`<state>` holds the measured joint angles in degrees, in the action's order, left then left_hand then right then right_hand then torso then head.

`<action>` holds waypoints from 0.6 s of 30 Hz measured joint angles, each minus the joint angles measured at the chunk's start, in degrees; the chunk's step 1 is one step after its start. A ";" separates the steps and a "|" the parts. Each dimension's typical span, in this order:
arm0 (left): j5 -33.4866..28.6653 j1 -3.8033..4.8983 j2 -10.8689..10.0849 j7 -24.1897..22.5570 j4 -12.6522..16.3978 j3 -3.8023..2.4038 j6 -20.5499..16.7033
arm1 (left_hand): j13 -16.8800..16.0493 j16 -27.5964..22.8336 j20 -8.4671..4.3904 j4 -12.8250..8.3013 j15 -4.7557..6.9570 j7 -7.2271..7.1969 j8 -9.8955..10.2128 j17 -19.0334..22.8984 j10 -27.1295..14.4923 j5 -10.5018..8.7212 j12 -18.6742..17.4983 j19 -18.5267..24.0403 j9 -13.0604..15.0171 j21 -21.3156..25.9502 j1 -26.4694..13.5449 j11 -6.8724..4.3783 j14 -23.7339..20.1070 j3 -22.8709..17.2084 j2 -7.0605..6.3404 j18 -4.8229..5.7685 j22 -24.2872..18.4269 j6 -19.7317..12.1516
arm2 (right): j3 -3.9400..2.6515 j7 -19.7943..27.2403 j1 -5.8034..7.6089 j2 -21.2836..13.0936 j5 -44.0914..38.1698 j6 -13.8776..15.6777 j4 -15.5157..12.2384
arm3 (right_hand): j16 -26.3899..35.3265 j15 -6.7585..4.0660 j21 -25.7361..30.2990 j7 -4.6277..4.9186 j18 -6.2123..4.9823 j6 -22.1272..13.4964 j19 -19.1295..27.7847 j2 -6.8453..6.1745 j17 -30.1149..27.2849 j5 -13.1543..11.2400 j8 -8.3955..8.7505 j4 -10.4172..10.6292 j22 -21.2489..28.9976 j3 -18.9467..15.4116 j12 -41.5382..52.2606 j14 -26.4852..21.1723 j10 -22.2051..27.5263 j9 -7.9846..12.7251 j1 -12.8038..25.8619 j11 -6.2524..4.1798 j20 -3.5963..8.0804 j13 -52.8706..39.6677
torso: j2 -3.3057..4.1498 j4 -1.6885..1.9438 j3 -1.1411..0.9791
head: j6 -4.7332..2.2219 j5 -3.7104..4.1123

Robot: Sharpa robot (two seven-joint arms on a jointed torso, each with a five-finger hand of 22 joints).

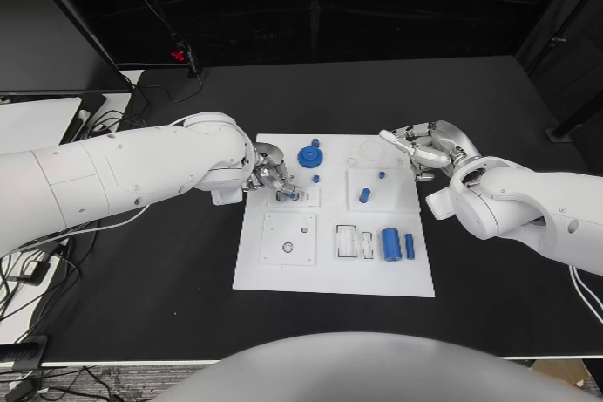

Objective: Assemble the parts on the task board

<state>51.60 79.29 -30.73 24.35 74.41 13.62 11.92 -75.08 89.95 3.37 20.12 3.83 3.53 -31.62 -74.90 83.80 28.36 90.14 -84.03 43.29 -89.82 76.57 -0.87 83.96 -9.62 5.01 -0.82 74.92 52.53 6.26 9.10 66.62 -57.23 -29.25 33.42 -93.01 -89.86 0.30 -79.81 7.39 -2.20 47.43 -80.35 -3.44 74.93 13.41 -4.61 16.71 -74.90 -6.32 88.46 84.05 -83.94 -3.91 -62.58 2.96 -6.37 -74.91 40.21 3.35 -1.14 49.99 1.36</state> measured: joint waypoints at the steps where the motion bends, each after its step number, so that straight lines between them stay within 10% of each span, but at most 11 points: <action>1: 0.06 -0.05 0.09 0.03 -0.06 0.00 -0.02 | 0.02 0.00 0.00 0.00 0.00 0.00 0.00 0.00 -0.05 0.00 0.00 0.00 0.00 0.00 0.00 0.05 0.00 0.00 0.00 0.00 0.02 0.00 | 0.00 0.02 0.00 0.00 0.00 0.00 0.00 | 0.00 0.00 0.00 0.00 0.00 0.00 0.00 0.00 0.02 0.00 0.00 0.00 0.00 0.00 0.00 0.00 0.00 0.00 0.00 0.00 0.00 0.00 | 0.00 -0.01 0.00 | 0.00 -0.02; 18: 0.30 -0.24 0.84 0.36 -0.78 -0.11 -0.07 | 0.03 0.00 0.00 -0.03 -0.01 0.03 0.01 0.00 -0.02 -0.22 0.11 0.00 0.20 0.00 0.00 0.03 0.00 -0.03 0.00 0.00 0.03 0.03 | 0.00 0.12 0.00 0.10 0.00 0.05 -0.04 | 0.00 0.00 0.24 0.00 0.00 0.00 0.21 0.00 0.01 0.00 0.00 0.00 0.00 0.00 0.00 0.00 0.00 0.00 0.00 0.00 -0.21 0.00 | -0.01 -0.02 0.02 | 0.00 -0.18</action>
<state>51.91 79.05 -29.88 24.71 73.63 13.51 11.85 -75.05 89.95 3.37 20.09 3.82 3.56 -31.61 -74.90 83.77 28.14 90.26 -84.03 43.49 -89.82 76.57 -0.84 83.96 -9.64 5.02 -0.82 74.95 52.56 6.26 9.21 66.62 -57.13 -29.25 33.47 -93.05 -89.86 0.30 -79.56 7.39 -2.20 47.43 -80.14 -3.44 74.94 13.41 -4.61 16.71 -74.90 -6.32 88.46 84.05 -83.94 -3.91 -62.59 2.96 -6.58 -74.91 40.20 3.32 -1.12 49.99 1.18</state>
